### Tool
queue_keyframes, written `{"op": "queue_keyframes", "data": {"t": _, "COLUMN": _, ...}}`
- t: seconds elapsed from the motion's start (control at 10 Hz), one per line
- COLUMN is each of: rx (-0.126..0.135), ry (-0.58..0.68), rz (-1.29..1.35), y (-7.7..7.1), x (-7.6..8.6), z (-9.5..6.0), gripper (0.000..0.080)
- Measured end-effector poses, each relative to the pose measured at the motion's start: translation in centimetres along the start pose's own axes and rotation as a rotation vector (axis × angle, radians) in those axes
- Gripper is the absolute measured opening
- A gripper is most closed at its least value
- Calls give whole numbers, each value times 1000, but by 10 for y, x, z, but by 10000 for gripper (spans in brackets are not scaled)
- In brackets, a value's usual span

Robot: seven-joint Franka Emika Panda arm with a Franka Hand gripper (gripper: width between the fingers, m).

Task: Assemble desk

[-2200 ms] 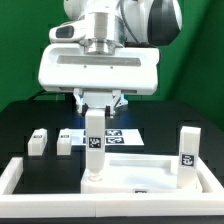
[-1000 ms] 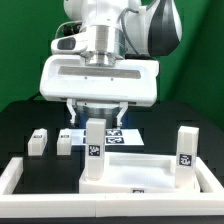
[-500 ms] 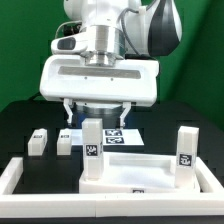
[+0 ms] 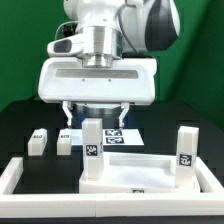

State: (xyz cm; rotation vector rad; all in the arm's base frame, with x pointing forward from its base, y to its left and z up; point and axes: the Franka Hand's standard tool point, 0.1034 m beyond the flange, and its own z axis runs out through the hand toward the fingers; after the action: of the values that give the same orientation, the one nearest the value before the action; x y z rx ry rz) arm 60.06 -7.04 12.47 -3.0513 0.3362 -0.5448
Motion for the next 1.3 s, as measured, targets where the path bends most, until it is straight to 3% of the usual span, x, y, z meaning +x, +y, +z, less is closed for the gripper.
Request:
{"op": "queue_keyframes", "data": {"t": 0.1, "rx": 11, "ry": -38, "rz": 18, "y": 0, "x": -2, "z": 3, "gripper": 649}}
{"op": "queue_keyframes", "data": {"t": 0.3, "rx": 59, "ry": -219, "rz": 68, "y": -13, "x": -10, "z": 4, "gripper": 649}}
{"op": "queue_keyframes", "data": {"t": 0.4, "rx": 71, "ry": -272, "rz": 80, "y": -16, "x": -4, "z": 5, "gripper": 649}}
{"op": "queue_keyframes", "data": {"t": 0.8, "rx": 60, "ry": -281, "rz": 86, "y": -16, "x": 2, "z": 13, "gripper": 649}}
{"op": "queue_keyframes", "data": {"t": 1.0, "rx": 58, "ry": -282, "rz": 104, "y": -15, "x": 2, "z": 13, "gripper": 388}}
{"op": "queue_keyframes", "data": {"t": 1.1, "rx": 53, "ry": -282, "rz": 131, "y": -15, "x": 2, "z": 13, "gripper": 388}}
{"op": "queue_keyframes", "data": {"t": 1.2, "rx": 41, "ry": -285, "rz": 221, "y": -15, "x": 2, "z": 14, "gripper": 288}}
{"op": "queue_keyframes", "data": {"t": 1.3, "rx": 29, "ry": -288, "rz": 303, "y": -15, "x": 2, "z": 14, "gripper": 288}}
